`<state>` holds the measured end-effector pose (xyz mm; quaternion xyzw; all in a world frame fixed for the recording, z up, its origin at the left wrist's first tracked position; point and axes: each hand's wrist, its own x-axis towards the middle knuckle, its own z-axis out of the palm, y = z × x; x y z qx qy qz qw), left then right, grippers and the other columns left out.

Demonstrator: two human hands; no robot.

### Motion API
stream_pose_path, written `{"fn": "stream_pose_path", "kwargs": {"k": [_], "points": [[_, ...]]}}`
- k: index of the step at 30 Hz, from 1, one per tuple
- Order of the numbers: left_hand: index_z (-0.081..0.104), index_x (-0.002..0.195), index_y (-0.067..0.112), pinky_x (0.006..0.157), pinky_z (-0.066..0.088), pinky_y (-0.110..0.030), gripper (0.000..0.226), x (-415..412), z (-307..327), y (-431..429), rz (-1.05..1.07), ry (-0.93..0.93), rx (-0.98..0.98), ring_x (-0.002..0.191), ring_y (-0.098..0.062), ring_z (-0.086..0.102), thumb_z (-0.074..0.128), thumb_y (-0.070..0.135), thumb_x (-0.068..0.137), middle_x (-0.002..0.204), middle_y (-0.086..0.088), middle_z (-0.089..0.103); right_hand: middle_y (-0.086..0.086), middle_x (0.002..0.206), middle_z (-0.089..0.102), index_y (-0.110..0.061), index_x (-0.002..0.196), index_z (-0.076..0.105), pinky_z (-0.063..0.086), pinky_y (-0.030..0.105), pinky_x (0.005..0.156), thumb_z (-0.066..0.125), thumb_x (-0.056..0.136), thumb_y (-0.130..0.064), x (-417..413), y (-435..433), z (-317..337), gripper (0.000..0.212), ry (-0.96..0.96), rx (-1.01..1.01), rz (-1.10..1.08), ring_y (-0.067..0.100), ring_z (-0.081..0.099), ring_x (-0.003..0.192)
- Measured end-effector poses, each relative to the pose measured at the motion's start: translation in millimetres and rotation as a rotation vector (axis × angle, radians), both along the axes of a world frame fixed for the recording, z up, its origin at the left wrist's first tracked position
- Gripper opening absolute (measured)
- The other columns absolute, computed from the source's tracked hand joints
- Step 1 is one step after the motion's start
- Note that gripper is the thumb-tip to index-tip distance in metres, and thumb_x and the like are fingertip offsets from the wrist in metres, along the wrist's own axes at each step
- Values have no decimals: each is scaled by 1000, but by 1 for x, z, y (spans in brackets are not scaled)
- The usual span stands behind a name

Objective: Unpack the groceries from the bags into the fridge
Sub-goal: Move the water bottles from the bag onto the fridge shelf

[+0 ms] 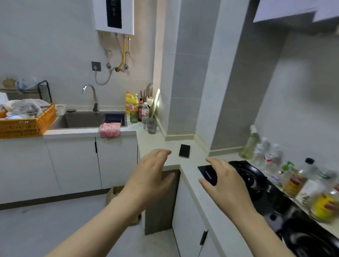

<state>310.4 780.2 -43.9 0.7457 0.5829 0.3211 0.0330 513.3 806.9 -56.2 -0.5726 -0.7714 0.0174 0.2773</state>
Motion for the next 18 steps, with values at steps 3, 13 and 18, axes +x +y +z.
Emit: {"fn": "stream_pose_path", "kwargs": {"k": [3,13,18], "points": [[32,144,24,104,20,-12,56,34,3,12,-117,2,2,135,-7,32,55,32,93,147,10,36,-7,137,51,-23,139,46,41,28,102,65,87,-34,36,-9,3,57,27,1,-118,12,47,125],[40,139,24,92,24,-7,52,110,9,48,-518,19,37,123,-7,44,57,32,91,138,11,45,-9,141,47,-26,140,45,40,29,106,66,87,-35,95,-61,7,59,73,19,-558,11,44,129],[42,139,19,103,34,-21,55,135,1,48,-711,29,14,127,-12,44,60,31,88,139,6,47,-9,135,52,-26,137,49,42,27,98,68,85,-32,99,-97,-1,56,95,16,-766,12,48,123]]}}
